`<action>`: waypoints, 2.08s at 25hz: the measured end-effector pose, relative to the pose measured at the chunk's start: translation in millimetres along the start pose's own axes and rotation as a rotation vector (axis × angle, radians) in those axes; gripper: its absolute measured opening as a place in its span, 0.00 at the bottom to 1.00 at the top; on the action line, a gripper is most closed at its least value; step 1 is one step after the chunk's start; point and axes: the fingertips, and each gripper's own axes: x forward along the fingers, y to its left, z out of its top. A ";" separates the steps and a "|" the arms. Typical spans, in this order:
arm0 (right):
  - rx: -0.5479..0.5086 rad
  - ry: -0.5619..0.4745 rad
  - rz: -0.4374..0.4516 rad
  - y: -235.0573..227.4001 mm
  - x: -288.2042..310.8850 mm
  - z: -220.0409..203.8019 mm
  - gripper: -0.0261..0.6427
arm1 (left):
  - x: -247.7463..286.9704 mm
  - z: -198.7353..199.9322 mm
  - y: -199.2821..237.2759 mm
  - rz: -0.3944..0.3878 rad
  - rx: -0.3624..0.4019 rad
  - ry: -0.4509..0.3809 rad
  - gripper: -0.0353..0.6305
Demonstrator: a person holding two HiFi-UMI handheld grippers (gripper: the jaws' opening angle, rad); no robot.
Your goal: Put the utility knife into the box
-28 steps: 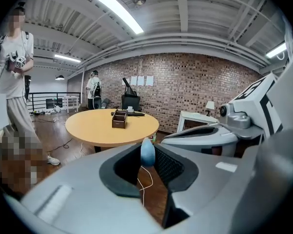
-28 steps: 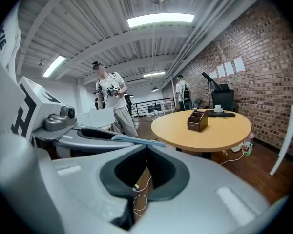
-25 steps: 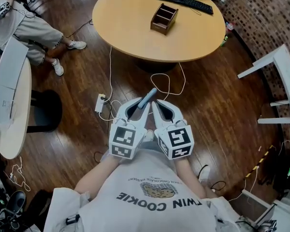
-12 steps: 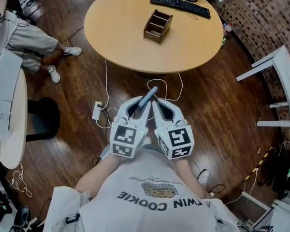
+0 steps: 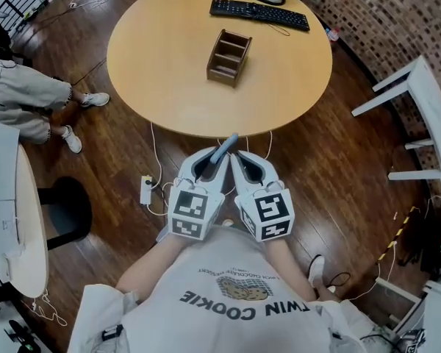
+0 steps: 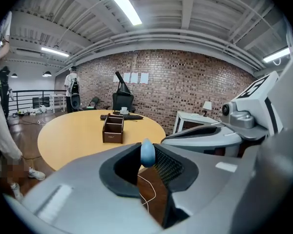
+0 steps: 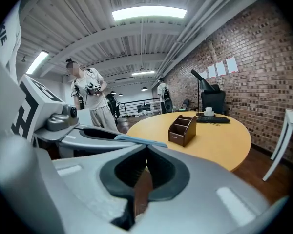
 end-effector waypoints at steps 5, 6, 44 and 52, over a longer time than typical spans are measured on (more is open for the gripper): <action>0.001 0.008 -0.071 -18.0 40.7 25.5 0.04 | 32.8 27.0 34.8 -0.063 0.113 -0.001 0.17; 0.002 0.008 -0.086 -21.9 48.7 30.1 0.04 | 39.4 30.8 41.2 -0.078 0.135 0.003 0.17; 0.059 0.052 -0.312 -108.8 126.9 47.3 0.04 | 216.3 23.4 120.7 -0.357 1.186 0.349 0.17; 0.059 0.050 -0.298 -128.9 129.1 49.2 0.04 | 233.6 10.7 114.4 -0.384 1.252 0.424 0.17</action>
